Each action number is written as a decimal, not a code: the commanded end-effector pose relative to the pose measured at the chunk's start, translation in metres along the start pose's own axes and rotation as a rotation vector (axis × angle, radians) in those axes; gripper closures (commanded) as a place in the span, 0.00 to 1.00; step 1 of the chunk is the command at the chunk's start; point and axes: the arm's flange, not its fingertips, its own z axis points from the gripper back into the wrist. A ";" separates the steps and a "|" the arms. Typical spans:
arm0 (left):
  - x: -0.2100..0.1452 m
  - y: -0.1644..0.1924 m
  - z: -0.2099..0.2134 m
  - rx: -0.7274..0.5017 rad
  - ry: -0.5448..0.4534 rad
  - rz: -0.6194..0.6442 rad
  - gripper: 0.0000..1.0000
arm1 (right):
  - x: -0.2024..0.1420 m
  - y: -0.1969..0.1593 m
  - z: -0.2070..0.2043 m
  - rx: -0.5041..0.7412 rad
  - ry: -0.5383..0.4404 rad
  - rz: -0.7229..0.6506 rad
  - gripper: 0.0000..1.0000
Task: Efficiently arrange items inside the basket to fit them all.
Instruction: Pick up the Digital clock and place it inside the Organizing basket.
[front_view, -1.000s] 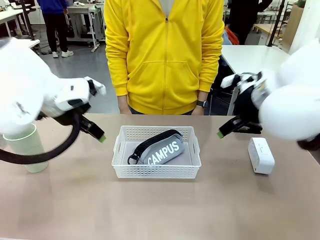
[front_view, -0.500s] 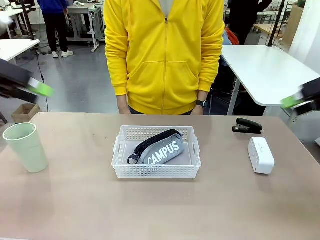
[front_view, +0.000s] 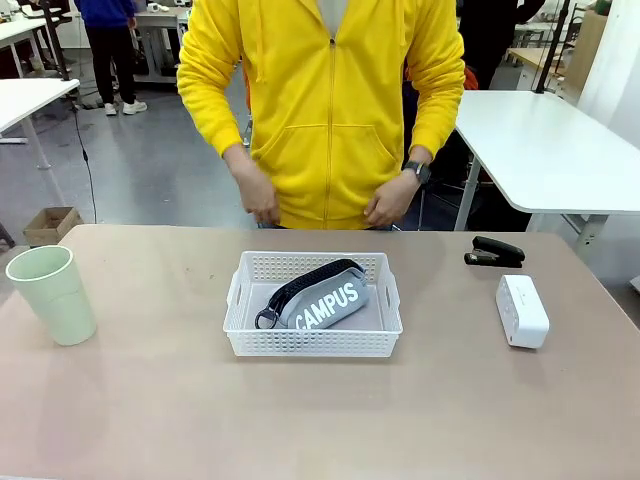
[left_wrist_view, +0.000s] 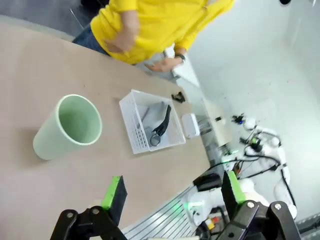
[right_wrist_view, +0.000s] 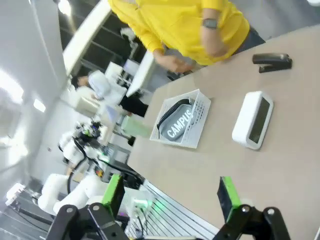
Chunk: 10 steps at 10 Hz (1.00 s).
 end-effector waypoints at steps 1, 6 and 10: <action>-0.020 0.020 -0.039 -0.103 -0.033 0.030 0.00 | -0.035 -0.018 -0.022 0.066 -0.054 -0.038 0.00; 0.013 0.034 -0.035 -0.100 -0.056 0.078 0.00 | -0.024 -0.050 0.014 0.060 -0.076 -0.128 0.00; 0.013 0.034 -0.035 -0.100 -0.056 0.078 0.00 | -0.024 -0.050 0.014 0.060 -0.076 -0.128 0.00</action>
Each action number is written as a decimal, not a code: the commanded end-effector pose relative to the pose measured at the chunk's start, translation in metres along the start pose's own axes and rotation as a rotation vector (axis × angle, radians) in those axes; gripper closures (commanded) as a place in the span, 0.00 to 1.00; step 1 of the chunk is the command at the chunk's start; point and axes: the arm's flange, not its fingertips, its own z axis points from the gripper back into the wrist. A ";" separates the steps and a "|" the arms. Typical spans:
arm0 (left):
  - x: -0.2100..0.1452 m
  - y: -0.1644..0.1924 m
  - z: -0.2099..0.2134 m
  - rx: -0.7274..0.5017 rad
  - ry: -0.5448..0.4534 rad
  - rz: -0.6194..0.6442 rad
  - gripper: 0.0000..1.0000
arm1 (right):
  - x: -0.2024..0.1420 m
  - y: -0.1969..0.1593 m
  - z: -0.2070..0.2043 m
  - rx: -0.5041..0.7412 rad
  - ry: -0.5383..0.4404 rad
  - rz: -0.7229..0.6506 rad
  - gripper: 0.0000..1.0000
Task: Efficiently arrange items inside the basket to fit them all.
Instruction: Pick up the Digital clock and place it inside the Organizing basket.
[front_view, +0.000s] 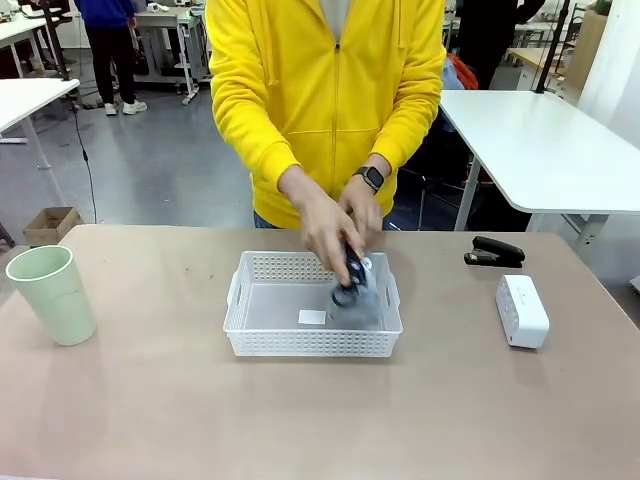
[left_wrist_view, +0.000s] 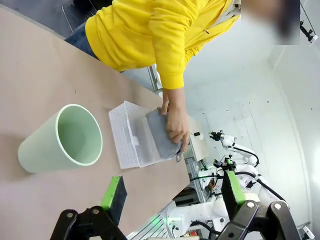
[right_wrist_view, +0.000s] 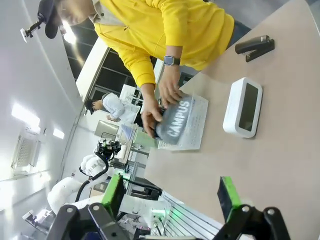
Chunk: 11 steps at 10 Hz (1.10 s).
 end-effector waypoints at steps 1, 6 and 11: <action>0.005 -0.001 -0.002 -0.016 -0.011 -0.025 0.00 | 0.001 0.002 0.003 0.007 -0.016 0.031 0.00; 0.005 -0.001 -0.002 -0.016 -0.011 -0.025 0.00 | 0.006 0.012 -0.007 -0.032 0.057 -0.001 0.00; 0.005 -0.001 -0.002 -0.016 -0.011 -0.025 0.00 | 0.065 0.106 -0.144 -0.592 0.461 0.002 0.00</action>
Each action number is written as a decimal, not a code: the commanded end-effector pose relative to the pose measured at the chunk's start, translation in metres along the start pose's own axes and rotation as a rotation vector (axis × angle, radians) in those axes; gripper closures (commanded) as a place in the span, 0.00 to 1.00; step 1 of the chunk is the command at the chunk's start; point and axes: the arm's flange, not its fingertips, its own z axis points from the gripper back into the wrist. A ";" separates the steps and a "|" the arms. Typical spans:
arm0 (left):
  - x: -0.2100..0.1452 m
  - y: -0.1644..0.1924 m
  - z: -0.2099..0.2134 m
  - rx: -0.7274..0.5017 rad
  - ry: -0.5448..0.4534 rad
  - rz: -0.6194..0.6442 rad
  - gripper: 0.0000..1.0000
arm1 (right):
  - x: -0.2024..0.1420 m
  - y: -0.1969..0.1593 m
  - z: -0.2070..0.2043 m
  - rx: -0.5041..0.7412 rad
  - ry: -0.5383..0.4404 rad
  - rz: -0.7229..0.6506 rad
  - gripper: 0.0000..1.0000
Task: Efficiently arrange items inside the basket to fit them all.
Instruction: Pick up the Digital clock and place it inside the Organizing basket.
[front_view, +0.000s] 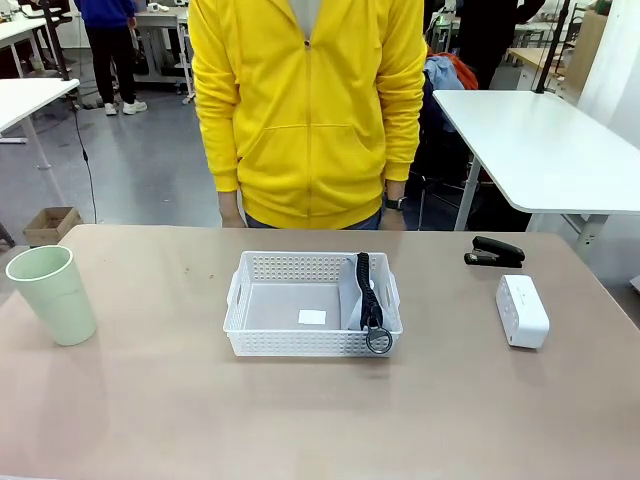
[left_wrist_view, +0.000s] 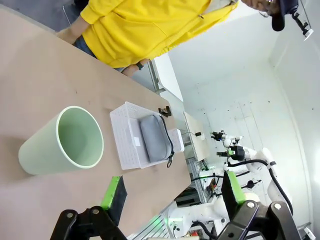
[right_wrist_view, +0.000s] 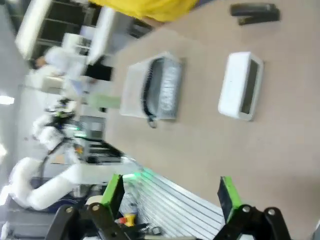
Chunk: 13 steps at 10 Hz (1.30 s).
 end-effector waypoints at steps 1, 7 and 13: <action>0.002 -0.002 0.001 -0.023 -0.012 -0.023 0.00 | 0.027 0.045 -0.038 -0.348 0.217 -0.019 0.00; 0.002 -0.002 0.001 -0.023 -0.012 -0.023 0.00 | 0.075 0.115 -0.164 -0.915 0.303 -0.074 0.00; 0.002 -0.002 0.001 -0.023 -0.012 -0.023 0.00 | 0.058 0.115 -0.162 -0.897 0.300 -0.046 0.00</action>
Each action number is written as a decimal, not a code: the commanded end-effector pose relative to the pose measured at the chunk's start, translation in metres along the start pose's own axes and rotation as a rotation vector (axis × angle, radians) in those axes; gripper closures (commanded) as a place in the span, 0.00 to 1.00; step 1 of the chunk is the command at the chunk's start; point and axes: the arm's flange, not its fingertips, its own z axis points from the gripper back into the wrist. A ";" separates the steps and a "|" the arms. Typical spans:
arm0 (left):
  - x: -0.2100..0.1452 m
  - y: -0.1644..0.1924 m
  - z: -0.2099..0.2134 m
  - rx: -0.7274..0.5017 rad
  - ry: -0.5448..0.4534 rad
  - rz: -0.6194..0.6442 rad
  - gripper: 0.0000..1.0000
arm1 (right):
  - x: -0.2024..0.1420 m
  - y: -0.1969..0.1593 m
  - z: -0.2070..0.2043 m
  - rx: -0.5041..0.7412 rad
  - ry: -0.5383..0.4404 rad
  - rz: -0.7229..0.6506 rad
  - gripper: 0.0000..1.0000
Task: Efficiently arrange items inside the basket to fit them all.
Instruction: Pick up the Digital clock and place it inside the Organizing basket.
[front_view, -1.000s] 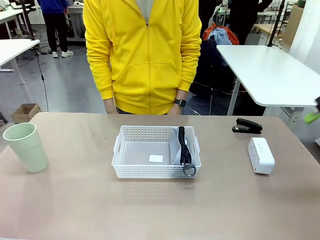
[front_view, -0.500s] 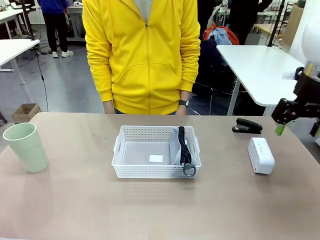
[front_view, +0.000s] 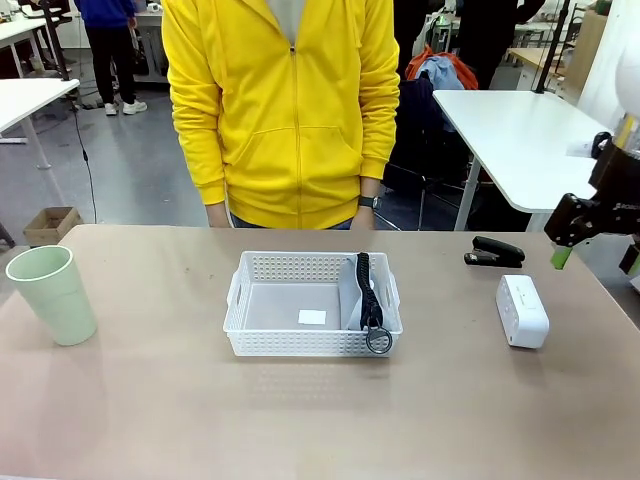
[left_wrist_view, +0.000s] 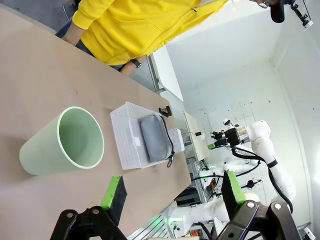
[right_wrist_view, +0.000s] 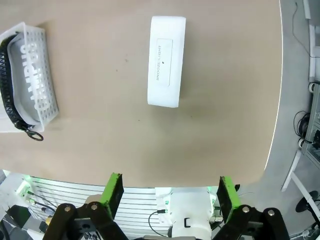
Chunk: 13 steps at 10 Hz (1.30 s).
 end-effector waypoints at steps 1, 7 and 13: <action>0.001 -0.002 0.001 -0.024 -0.015 -0.023 0.00 | 0.001 0.000 -0.001 -0.002 0.002 -0.002 0.00; 0.001 -0.002 0.001 -0.024 -0.015 -0.023 0.00 | 0.053 0.020 -0.086 0.000 -0.110 -0.051 0.00; 0.001 -0.002 0.001 -0.024 -0.015 -0.023 0.00 | 0.091 0.019 -0.172 0.007 -0.036 -0.114 0.00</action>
